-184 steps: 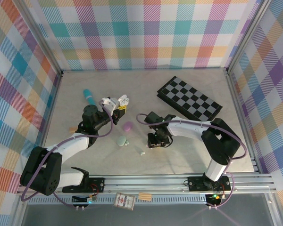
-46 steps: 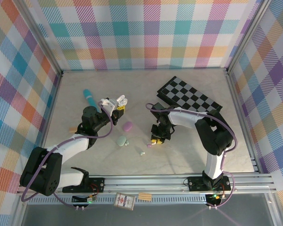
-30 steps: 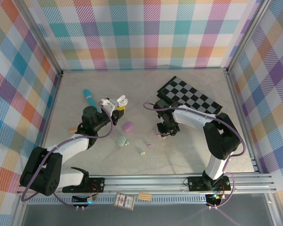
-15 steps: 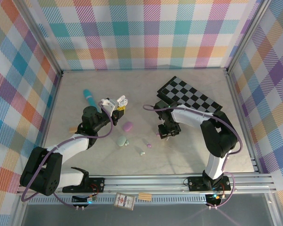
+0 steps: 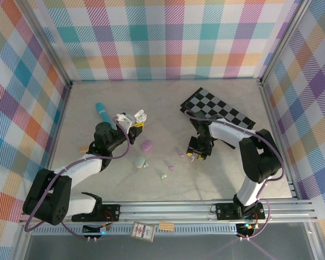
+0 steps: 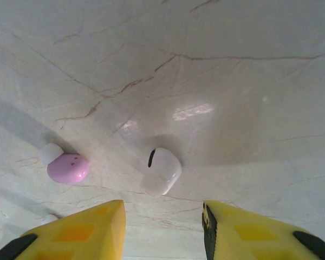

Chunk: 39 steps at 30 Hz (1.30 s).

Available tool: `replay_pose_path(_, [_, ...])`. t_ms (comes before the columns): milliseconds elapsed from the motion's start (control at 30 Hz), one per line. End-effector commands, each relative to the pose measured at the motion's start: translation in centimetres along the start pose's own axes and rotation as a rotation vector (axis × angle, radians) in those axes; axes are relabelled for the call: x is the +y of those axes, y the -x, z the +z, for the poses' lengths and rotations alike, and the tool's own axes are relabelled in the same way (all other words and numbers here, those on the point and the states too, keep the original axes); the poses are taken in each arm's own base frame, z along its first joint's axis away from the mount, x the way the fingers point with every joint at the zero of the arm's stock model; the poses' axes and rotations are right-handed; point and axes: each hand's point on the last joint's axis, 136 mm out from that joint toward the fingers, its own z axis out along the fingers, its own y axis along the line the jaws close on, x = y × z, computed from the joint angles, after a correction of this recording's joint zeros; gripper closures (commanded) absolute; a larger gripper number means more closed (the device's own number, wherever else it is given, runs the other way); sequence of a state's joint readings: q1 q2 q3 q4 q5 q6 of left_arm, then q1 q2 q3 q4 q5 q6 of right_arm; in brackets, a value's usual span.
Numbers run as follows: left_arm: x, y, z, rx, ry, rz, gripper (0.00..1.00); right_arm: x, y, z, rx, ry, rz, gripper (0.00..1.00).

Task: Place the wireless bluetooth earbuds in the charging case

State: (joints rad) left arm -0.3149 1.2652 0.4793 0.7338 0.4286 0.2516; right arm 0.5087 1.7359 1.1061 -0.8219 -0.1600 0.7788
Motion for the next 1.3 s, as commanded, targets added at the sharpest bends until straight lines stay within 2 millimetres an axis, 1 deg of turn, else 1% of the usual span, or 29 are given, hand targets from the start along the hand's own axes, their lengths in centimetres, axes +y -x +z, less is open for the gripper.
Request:
replay_pose_path(0, [0.2,0.9,-0.1,-0.035,-0.003,0.024,0.99,0.3,-0.6,0.7,0.062,0.025,0.055,0.59])
replay_pose_path(100, [0.3,0.9,-0.2,-0.034,0.0,0.025,0.98,0.4,-0.3,0.9,0.067,0.026,0.052,0.6])
replay_pose_path(367, [0.3,0.8,-0.1,-0.029,0.0,0.03,0.98,-0.6,0.7,1.3,0.069,-0.008,0.048,0.63])
replay_pose_path(533, [0.3,0.8,0.0,-0.029,-0.001,0.028,0.99,-0.8,0.8,1.8,0.079,-0.01,0.05,0.66])
replay_pose_path(667, [0.2,0.7,0.0,-0.025,-0.005,0.027,0.99,-0.5,1.0,1.9,0.077,-0.004,0.046,0.66])
replay_pose_path(933, [0.3,0.6,0.2,-0.019,-0.007,0.024,0.99,-0.1,1.6,1.3,0.05,0.003,0.045,0.64])
replay_pose_path(1267, [0.3,0.6,0.1,-0.019,-0.005,0.025,0.99,-0.9,1.6,1.9,0.058,-0.023,0.055,0.66])
